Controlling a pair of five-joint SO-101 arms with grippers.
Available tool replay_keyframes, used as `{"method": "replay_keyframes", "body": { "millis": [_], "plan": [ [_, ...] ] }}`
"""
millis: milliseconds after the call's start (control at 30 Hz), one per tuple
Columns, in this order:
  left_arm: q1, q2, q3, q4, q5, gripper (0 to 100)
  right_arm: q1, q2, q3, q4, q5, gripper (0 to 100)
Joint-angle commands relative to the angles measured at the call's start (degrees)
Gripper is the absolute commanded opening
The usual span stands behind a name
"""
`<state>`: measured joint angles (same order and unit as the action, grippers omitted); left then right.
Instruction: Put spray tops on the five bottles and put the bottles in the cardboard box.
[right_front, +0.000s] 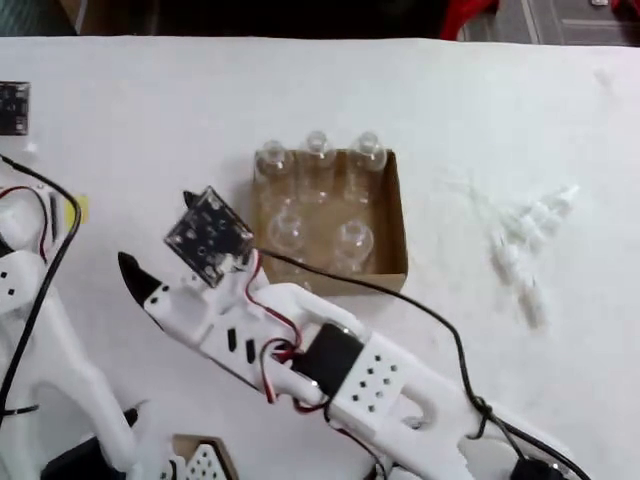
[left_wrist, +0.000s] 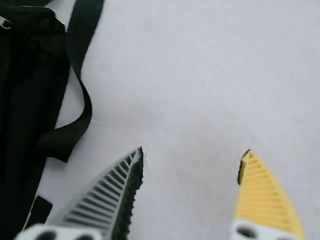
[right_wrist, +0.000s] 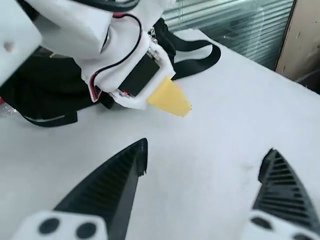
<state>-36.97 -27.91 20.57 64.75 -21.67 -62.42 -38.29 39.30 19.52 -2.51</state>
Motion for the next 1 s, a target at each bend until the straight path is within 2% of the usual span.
{"method": "replay_keyframes", "body": {
  "millis": [0,100,167,267,367,467,633,800,967],
  "plan": [
    [-3.65,0.04,-0.53,-4.92,-0.53,29,0.22,-5.85,0.88,-1.01,-0.44,33.0],
    [-4.18,-0.57,-0.62,-4.92,-0.53,29,-0.92,-7.6,2.2,-1.71,-0.26,33.0],
    [-3.74,-1.01,-2.73,-1.41,-1.14,29,-1.98,-6.73,2.37,-2.86,0.0,33.0],
    [-0.92,-3.21,-12.31,12.66,-4.84,29,-1.98,-3.74,1.85,-3.38,0.0,33.0],
    [4.79,-5.05,-24.18,27.78,-13.54,29,-1.36,-0.75,1.85,-5.76,-0.44,33.0],
    [9.45,-5.58,-32.88,35.69,-21.54,29,-0.75,1.27,1.76,-6.99,-0.44,30.1],
    [10.15,-5.49,-37.45,36.66,-28.31,29,2.59,3.03,-0.88,-5.67,-0.53,20.8],
    [7.6,-5.49,-37.19,37.27,-34.73,29,4.7,2.68,-1.58,-5.23,-5.45,21.4],
    [7.43,-6.02,-25.32,37.27,-39.56,29,5.23,2.68,-1.76,-5.14,-6.95,25.2]
  ]
}}
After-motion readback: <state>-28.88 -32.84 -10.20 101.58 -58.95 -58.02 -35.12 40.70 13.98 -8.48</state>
